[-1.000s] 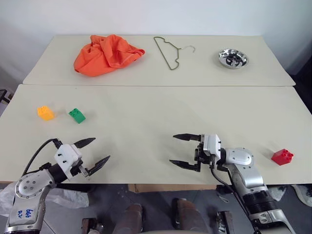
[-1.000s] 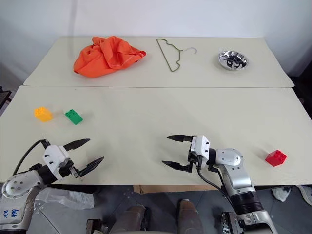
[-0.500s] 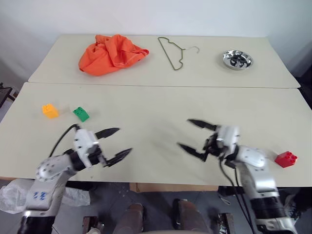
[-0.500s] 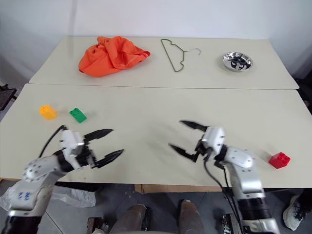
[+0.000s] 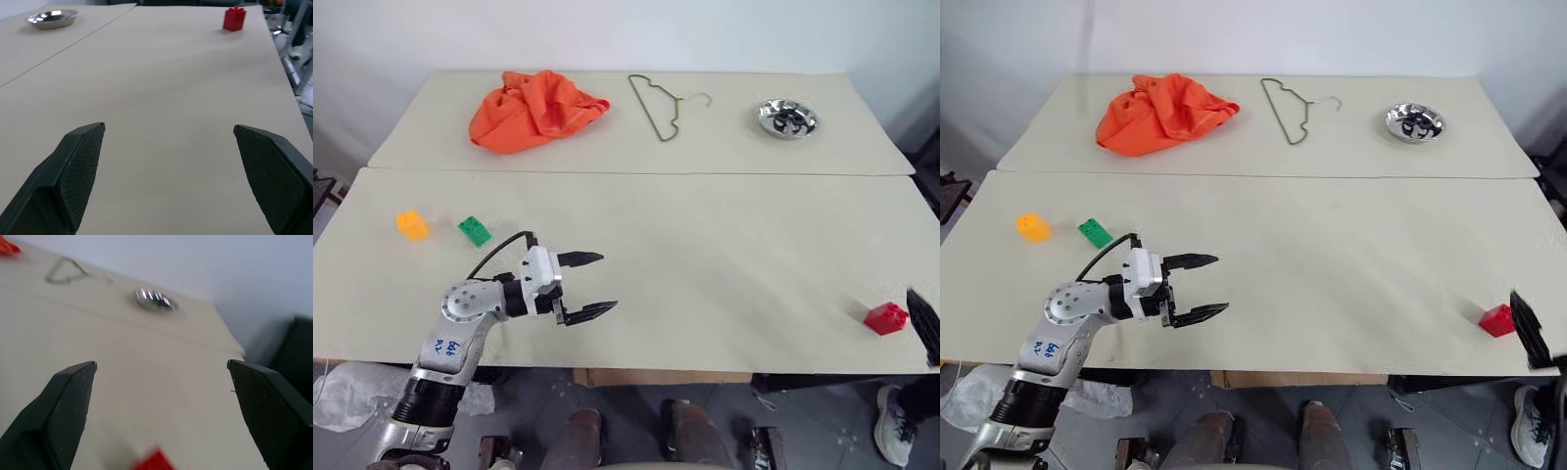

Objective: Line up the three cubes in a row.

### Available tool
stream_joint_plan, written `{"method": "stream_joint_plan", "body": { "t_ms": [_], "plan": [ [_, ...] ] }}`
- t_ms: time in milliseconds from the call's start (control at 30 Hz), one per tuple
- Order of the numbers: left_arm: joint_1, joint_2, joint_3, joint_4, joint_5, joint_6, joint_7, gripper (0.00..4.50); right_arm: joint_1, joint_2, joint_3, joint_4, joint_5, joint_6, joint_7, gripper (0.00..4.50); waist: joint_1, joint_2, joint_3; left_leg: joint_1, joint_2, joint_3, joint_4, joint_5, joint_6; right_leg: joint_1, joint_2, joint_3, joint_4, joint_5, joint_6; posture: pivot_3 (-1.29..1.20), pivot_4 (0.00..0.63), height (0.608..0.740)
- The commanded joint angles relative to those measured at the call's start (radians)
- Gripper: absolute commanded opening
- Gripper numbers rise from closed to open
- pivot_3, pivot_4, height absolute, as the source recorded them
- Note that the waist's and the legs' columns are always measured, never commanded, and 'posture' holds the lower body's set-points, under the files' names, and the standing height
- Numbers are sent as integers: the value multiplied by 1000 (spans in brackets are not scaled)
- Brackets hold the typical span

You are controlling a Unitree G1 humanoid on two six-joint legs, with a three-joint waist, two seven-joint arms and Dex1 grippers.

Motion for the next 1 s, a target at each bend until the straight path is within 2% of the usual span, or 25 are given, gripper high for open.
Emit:
{"method": "stream_joint_plan", "body": {
  "t_ms": [33, 200, 333, 467, 600, 733, 867, 1000],
  "plan": [
    [-21, -16, -9, 15, 6, -25, -16, 4486, 79, 52, -17, -65, 22, 16, -38, 4500, -6, 1, -1, 1, 0, 0, 0, 0, 0, 0, 0, 0, 0, 0, 0, 0, 150, 740],
    [-29, -36, -20, 43, 13, -48, -35, 4486, 117, 74, 5, -179, 50, 95, -127, 4500, -23, 4, -2, 6, 1, 4, 0, -2, 4, 1, 0, 8, 2, 0, 0, 0, 150, 740],
    [-34, -44, -23, 74, 18, -73, -48, 4486, 92, -52, -13, -313, 244, 436, -365, 4500, -19, 4, -2, 12, 1, 4, -1, -3, 5, 8, 0, 15, 0, 0, 0, 0, 150, 740],
    [-37, -42, -22, 77, 17, -74, -55, 4486, 15, -217, -29, -330, 457, 723, -616, 4500, -15, 4, -2, 13, 2, 3, -1, -5, 8, 12, 0, 14, -3, 0, 1, 0, 150, 740],
    [-22, -27, -15, 60, 17, -68, -58, 4486, -130, -310, 29, -306, 435, 880, -833, 4500, -10, 3, -2, 12, 2, 3, -1, -5, 8, 12, 0, 13, -5, 0, 1, 0, 150, 740],
    [5, -11, -7, 21, 13, -52, -46, 4486, -292, -285, 84, -252, 427, 989, -1020, 4500, -5, 3, -2, 12, 2, 3, -1, -4, 6, 12, 0, 13, -5, 1, 1, 0, 150, 740],
    [31, 5, 1, -17, 11, -36, -39, 4486, -369, -282, 157, -196, 324, 1032, -1062, 4500, 0, 3, -2, 12, 1, 3, -1, -3, 4, 11, 0, 13, -5, 1, 1, 0, 150, 740],
    [48, 23, 15, -47, 8, -19, -29, 4486, -413, -241, 179, -182, 291, 1090, -1106, 4500, 4, 3, -2, 12, 1, 3, -1, -4, 5, 11, 0, 13, -6, 1, 2, 0, 150, 740]
  ]
}}
